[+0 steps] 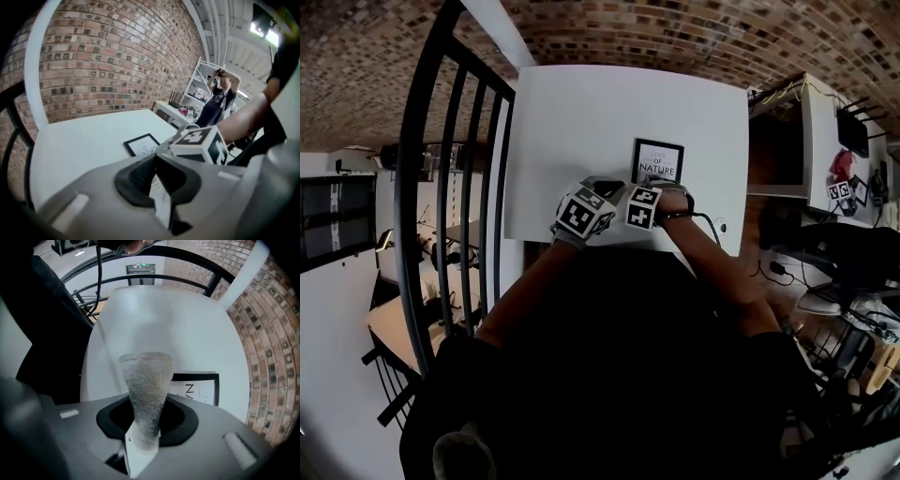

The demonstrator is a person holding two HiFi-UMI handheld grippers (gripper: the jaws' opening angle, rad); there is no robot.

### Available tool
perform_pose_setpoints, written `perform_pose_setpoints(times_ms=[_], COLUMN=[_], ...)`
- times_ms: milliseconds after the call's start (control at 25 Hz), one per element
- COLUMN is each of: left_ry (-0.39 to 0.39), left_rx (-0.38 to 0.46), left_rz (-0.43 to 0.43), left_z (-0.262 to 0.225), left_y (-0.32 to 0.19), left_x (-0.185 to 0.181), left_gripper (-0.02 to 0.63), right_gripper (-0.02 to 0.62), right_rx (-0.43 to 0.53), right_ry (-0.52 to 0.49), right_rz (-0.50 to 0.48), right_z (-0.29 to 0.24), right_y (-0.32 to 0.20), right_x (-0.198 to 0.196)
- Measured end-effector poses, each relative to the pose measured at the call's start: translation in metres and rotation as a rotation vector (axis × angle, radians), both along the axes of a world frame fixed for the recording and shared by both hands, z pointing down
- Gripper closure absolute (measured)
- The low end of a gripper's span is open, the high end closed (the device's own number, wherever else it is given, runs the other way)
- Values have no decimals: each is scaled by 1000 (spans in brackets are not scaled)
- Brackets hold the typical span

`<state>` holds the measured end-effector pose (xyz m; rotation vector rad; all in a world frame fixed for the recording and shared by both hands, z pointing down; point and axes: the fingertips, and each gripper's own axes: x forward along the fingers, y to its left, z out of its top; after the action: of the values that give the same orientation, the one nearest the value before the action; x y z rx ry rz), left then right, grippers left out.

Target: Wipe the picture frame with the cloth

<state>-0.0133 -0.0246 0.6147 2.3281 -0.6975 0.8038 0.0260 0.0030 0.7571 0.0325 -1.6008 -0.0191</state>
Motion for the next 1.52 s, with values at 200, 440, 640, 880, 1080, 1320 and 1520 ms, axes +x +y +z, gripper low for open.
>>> perform_pose_setpoints(times_ms=[200,440,640,880,1080,1320,1520], left_ry=[-1,6,6,4,8,47,108], left_rx=[-7,-10,-7,-2,12,64,141], left_rz=[21,55,104,144,156,121,79], left_z=[2,5,7,6,2,-13,-39], left_y=[2,5,9,10,8,-3,-17], left_x=[1,17,34,48,55,53,49], left_gripper=[605,605,604,604,606,605,604], right_gripper=[479,479,479,477,477,480,480], right_rx=[-1,12,20,6,23,185,298], right_ry=[5,31,42,65,46,-404,-816], right_rz=[24,61,128,217,285,594,740], right_z=[10,9,11,12,14,-57,-149], right_y=[7,10,15,22,25,-22,-57], right_x=[14,40,75,115,146,123,94])
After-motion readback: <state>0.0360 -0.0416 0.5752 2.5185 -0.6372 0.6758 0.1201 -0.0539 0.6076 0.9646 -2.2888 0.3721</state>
